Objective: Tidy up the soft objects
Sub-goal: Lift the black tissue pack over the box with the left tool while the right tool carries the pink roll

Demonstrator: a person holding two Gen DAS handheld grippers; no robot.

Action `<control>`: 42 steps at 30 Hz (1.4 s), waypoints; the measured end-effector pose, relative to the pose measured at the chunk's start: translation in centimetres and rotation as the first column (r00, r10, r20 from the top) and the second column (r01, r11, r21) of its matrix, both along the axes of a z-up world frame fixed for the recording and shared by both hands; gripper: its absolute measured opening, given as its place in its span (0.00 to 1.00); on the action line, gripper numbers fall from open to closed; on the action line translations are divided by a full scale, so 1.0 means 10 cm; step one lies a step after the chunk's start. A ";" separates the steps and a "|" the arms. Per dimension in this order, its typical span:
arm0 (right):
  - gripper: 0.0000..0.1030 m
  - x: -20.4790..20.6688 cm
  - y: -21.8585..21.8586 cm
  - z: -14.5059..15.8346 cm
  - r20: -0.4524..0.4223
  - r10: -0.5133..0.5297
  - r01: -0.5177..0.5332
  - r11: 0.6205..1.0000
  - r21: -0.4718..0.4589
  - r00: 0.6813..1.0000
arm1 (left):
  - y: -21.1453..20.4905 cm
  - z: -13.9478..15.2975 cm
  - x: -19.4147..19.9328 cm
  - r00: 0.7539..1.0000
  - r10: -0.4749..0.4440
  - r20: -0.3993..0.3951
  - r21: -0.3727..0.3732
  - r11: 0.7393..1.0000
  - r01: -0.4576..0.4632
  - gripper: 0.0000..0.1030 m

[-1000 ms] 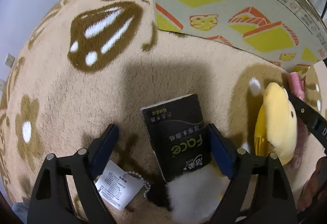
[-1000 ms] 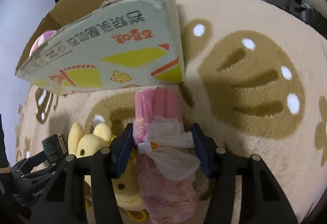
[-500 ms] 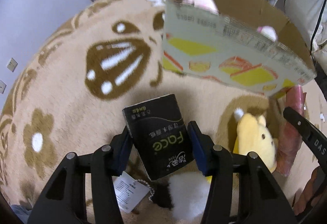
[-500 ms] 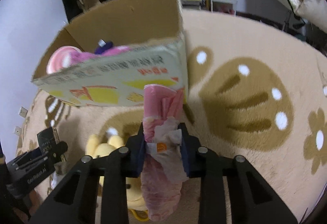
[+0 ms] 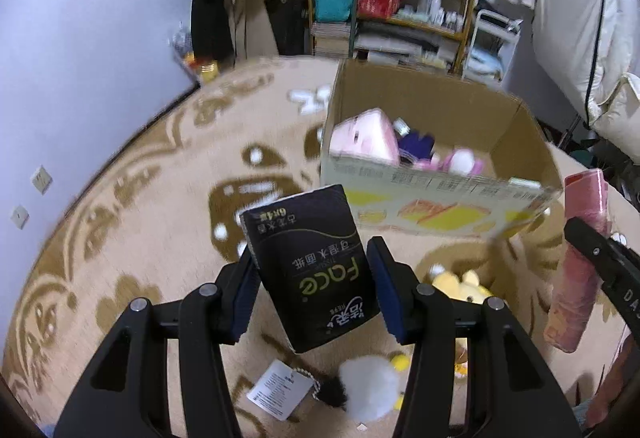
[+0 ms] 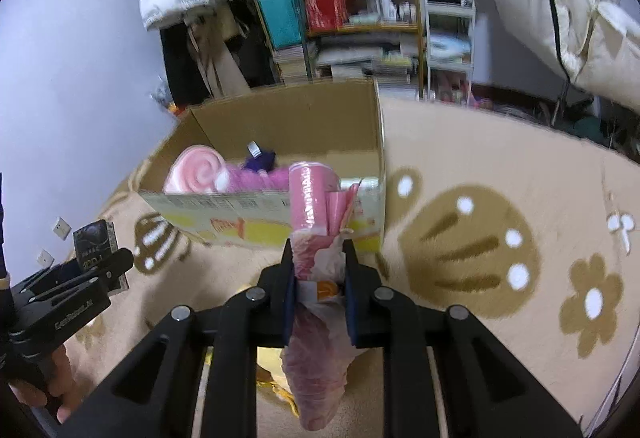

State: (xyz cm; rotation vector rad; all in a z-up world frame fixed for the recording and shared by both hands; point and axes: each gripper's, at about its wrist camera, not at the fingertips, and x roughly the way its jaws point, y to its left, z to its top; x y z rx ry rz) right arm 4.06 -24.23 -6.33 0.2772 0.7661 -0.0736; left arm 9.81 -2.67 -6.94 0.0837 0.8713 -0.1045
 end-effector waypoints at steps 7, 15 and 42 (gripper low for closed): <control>0.20 -0.06 0.00 0.35 0.153 -0.003 0.004 1.000 -0.008 0.988 | -0.17 0.46 -0.16 0.981 -0.052 0.185 0.054 0.998 0.043 0.49; 0.20 0.04 -0.05 0.59 0.267 0.000 0.003 1.000 -0.012 0.964 | -0.30 0.89 -0.11 0.940 -0.106 0.323 0.054 0.994 0.094 0.49; 0.20 0.67 -0.05 0.46 0.360 0.087 -0.073 0.996 -0.052 0.929 | -0.63 0.63 0.56 0.932 -0.189 0.308 0.119 0.980 0.160 0.50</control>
